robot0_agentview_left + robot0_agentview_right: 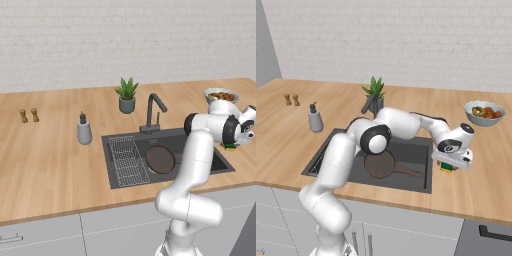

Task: Pick the pan and sponge and place them into the sink. Then turn on the water.

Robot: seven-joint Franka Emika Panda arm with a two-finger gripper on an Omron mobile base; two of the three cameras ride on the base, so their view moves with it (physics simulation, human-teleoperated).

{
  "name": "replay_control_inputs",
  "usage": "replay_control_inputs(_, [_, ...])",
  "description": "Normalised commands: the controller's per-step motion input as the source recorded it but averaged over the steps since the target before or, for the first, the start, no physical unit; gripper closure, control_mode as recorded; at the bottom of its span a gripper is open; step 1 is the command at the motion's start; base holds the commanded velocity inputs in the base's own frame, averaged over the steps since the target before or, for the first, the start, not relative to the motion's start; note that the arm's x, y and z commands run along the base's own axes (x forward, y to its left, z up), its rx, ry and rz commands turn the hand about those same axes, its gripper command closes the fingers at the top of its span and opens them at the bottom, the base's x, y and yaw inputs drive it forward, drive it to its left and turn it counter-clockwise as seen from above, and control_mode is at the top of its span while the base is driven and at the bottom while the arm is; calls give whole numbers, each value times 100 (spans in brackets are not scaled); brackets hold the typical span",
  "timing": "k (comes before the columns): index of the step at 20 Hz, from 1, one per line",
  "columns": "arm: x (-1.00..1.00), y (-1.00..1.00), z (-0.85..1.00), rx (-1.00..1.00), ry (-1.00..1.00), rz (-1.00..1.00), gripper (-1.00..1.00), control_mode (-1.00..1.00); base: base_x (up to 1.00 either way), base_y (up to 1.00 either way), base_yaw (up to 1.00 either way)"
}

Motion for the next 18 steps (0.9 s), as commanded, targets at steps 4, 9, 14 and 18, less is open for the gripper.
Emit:
replay_control_inputs(4, [7,14,-48,0,-1,0,100,-100,0,0,0])
replay_control_inputs(9, [0,35,-61,0,-5,0,100,-100,0,0,0])
replay_control_inputs(14, [-8,69,-60,-5,-5,0,100,-100,0,0,0])
replay_control_inputs(18, [0,79,-87,-11,3,0,100,-100,0,0,0])
